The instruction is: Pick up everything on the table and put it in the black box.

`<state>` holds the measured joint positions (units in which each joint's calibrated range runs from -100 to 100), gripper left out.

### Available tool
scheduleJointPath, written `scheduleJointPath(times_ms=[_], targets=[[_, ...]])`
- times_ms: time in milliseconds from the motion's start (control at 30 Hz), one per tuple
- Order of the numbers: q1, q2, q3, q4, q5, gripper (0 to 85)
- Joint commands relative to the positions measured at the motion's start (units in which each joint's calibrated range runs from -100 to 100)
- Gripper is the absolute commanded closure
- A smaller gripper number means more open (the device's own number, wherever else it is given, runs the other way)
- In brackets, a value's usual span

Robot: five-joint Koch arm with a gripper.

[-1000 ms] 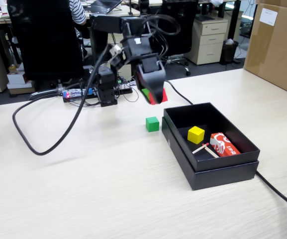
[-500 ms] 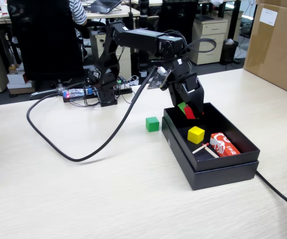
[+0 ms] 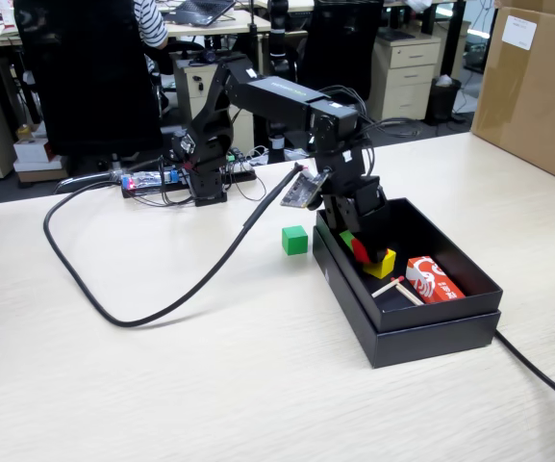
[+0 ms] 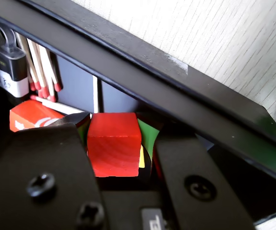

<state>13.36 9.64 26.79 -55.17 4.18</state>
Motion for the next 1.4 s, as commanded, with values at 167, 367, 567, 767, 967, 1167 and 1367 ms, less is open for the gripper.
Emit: scheduleJointPath(times_ms=[167, 367, 567, 767, 967, 1167, 1367], targets=[[0.5, -0.3, 0.1, -1.2, 0.0, 47.2], [0.7, -8.8, -3.0, -2.0, 0.0, 41.4], [0.1, -33.8, -10.0, -2.0, 0.0, 41.4], [-1.7, -57.3, -23.7, -1.9, 0.7, 41.4], [-2.5, -67.9, -39.6, -1.9, 2.3, 41.4], [-1.4, -65.8, -51.2, -2.0, 7.4, 41.4], [-0.2, -60.3, -52.0, -1.9, 8.9, 41.2]])
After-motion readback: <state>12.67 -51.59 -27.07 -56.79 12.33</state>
